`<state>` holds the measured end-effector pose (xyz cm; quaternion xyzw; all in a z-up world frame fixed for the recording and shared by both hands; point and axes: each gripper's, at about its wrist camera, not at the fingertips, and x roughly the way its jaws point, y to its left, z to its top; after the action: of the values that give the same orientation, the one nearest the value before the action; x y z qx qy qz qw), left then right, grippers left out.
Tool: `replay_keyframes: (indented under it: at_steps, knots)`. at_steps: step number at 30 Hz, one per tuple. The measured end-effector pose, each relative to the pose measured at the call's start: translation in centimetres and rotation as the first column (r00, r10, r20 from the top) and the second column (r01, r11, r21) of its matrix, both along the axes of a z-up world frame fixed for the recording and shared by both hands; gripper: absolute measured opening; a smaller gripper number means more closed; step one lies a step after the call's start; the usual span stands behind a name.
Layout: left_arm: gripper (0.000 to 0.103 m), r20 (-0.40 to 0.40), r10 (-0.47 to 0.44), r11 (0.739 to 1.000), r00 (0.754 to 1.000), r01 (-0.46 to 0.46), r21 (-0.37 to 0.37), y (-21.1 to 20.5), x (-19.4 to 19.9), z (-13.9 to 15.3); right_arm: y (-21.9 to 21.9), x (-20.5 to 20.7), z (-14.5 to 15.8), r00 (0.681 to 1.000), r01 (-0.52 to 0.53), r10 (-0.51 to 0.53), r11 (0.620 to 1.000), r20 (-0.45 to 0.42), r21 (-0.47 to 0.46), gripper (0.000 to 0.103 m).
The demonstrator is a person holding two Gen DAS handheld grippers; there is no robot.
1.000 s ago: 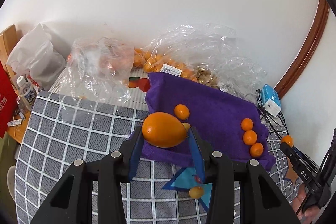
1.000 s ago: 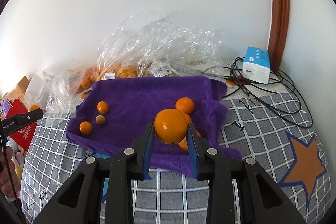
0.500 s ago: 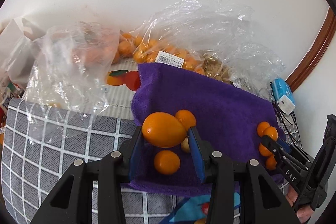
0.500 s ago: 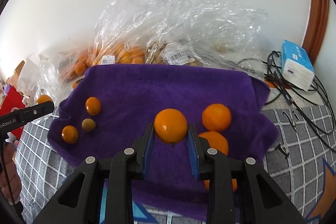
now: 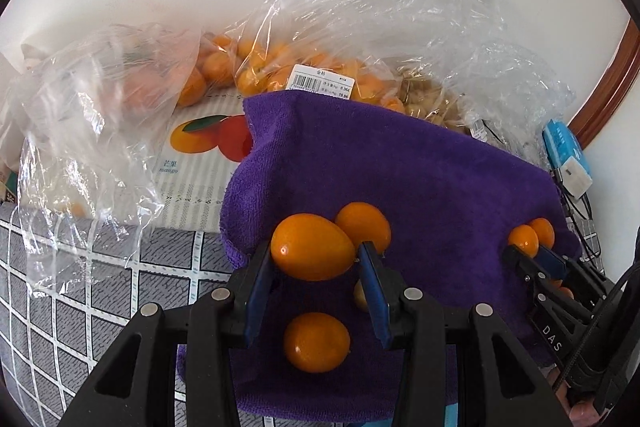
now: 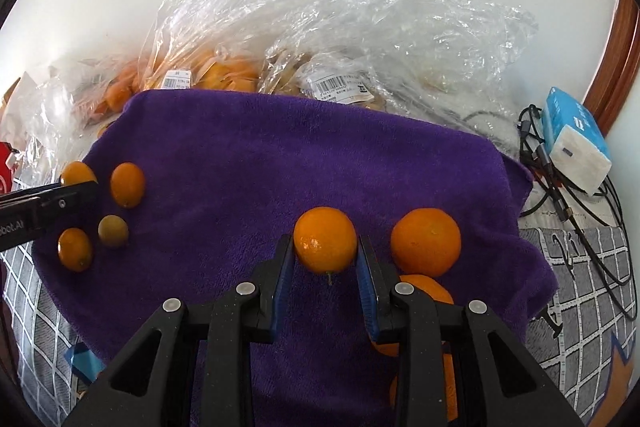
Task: Organize fruits
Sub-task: 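Open both grippers to release the two oranges onto the towel, then lower the right gripper onto the small red fruit on the blue star and close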
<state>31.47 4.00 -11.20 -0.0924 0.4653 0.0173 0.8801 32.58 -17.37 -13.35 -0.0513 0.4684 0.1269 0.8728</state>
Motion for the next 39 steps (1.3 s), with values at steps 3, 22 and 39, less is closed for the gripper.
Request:
replay_keyframes:
  at_steps: [3,22,39]
  knots:
    - [0.041,-0.013,-0.011,0.999,1.0,0.011,0.04,-0.7,0.4,-0.2,0.3,0.1,-0.1,1.0,-0.01,0.01,0.999,0.009,-0.034,0.03]
    - [0.059,0.025,-0.052,0.997,0.998,0.053,-0.05,-0.2,-2.2,1.7,-1.7,-2.2,3.2,0.998,0.06,-0.06,0.998,0.023,0.007,0.06]
    - [0.06,0.129,0.017,1.0,0.992,-0.014,-0.024,5.3,-13.7,3.7,-3.1,-10.3,6.3,0.984,0.18,-0.18,0.983,0.009,0.017,0.061]
